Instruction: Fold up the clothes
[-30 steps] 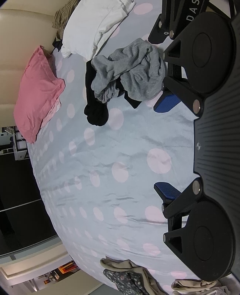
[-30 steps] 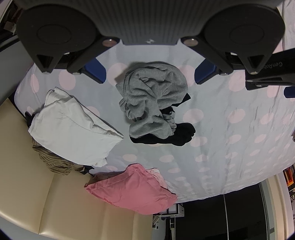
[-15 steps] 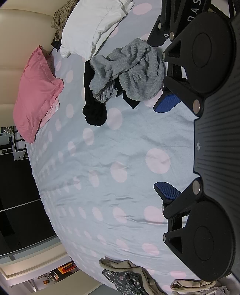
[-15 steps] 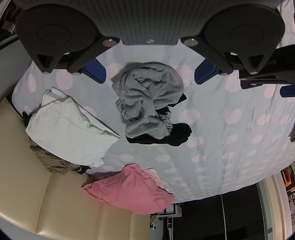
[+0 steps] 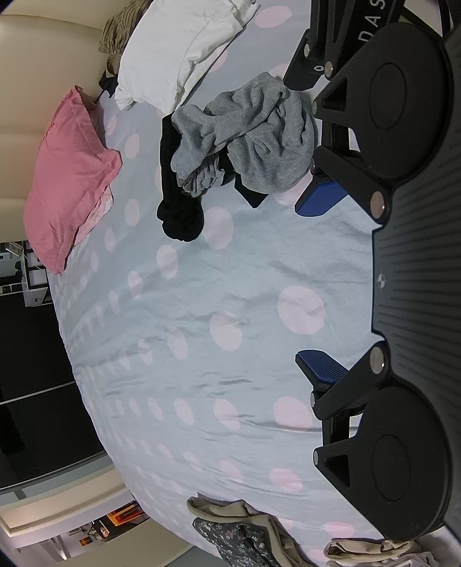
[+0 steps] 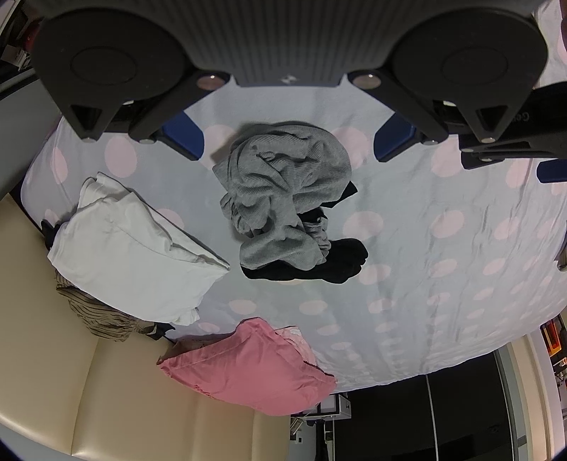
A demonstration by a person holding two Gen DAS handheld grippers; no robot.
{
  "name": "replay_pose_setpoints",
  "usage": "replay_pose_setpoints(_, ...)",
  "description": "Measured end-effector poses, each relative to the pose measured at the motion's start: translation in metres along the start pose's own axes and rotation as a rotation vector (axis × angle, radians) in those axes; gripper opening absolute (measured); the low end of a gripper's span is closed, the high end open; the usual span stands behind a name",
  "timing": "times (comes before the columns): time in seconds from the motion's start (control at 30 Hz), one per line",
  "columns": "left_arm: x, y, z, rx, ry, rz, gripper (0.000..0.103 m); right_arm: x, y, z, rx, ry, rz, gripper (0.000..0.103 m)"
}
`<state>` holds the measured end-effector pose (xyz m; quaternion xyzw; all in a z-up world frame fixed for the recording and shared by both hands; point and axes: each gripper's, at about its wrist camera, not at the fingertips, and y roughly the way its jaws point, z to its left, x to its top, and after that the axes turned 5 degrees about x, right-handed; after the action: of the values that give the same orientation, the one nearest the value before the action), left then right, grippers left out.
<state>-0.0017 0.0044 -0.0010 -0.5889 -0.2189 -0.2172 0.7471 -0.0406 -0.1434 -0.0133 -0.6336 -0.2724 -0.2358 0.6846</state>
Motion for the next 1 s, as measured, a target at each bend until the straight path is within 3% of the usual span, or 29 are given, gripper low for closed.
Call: replay_pose_setpoints(1.0,-0.0013,0.0005,0.0011,0.002,-0.002,0.006,0.083,0.0009,0.0002,-0.0015,0.003,0.012,0.007,0.103)
